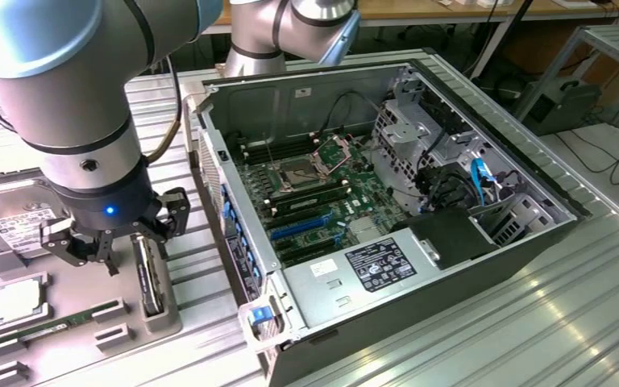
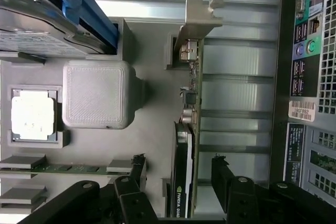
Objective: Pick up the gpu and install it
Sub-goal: 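Pick up the gpu and move the gpu toward the slot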
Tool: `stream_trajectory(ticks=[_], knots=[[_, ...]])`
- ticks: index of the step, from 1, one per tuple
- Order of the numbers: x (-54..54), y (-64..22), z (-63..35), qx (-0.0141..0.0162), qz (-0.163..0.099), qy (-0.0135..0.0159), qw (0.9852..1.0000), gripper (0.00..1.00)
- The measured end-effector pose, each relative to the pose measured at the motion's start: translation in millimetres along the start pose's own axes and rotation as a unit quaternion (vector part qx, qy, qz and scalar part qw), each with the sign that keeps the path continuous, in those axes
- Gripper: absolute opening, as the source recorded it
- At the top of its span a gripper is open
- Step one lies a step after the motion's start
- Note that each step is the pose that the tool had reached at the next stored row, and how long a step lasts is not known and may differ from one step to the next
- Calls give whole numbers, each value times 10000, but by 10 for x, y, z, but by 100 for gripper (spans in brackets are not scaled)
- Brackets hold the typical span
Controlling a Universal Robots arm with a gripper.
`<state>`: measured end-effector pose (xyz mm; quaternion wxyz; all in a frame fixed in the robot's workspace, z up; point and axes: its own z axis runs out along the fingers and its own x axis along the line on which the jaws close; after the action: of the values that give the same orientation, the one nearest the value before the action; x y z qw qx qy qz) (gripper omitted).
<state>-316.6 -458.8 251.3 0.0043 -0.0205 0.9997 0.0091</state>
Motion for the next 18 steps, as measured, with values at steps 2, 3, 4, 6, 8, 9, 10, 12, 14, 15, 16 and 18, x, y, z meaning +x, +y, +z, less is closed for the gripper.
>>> stream_trajectory(ticks=[2, 3, 4, 6, 8, 9, 10, 12, 14, 15, 16, 18], knots=[[-1, 2, 20, 1, -1, 0, 10000, 62], [-1, 2, 34, 1, -1, 0, 10000, 62], [0, 2, 54, 1, 0, 1, 10000, 62], [0, 1, 96, 1, 1, 0, 10000, 62], [1, 0, 132, 1, 2, 1, 10000, 62], [1, 1, 150, 1, 2, 0, 10000, 62], [1, 3, 168, 1, 3, 0, 10000, 62], [1, 7, 201, 1, 3, 0, 10000, 62], [1, 14, 237, 1, 3, 0, 10000, 62], [1, 20, 259, 1, 3, 0, 10000, 62], [0, 28, 282, 5, 3, 1, 10000, 62], [0, 28, 286, 6, 4, 1, 10000, 62]])
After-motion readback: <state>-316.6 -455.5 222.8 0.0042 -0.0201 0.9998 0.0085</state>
